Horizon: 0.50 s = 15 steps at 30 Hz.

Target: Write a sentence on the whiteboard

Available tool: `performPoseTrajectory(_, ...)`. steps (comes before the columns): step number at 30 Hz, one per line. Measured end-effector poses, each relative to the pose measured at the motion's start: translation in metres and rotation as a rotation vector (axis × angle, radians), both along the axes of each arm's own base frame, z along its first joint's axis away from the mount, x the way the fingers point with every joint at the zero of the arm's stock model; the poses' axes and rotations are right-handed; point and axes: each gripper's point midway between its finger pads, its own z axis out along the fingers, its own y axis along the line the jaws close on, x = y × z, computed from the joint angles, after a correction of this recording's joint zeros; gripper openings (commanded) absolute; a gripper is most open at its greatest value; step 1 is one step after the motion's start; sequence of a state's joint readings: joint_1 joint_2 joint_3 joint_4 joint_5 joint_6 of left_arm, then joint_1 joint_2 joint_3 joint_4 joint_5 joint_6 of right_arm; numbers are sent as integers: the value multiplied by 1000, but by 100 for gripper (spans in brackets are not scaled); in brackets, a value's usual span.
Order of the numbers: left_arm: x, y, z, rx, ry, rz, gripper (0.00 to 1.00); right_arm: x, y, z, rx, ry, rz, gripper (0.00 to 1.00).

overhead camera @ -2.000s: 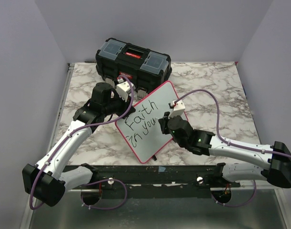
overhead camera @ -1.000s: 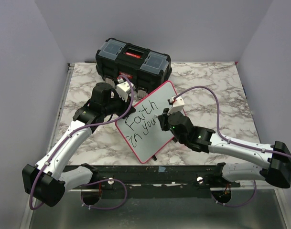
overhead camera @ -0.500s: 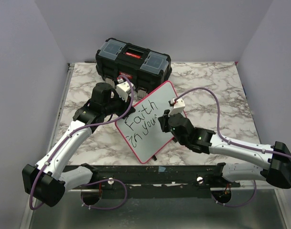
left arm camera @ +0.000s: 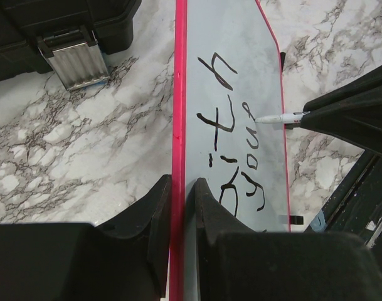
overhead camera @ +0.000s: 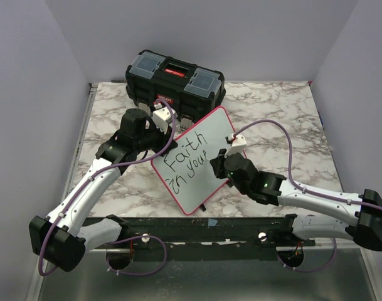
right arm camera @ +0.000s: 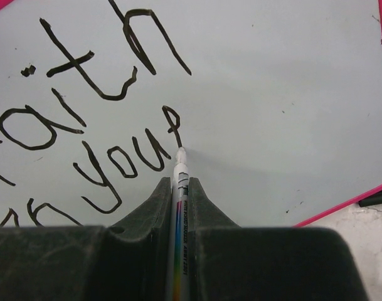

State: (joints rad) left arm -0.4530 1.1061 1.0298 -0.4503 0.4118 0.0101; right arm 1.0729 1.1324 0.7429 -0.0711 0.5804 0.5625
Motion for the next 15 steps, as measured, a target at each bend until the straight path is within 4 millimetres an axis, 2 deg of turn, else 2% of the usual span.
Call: performPoseTrajectory(15,0,0,0,1,1,1,0,-4,-1,-6,-32,26,14,1)
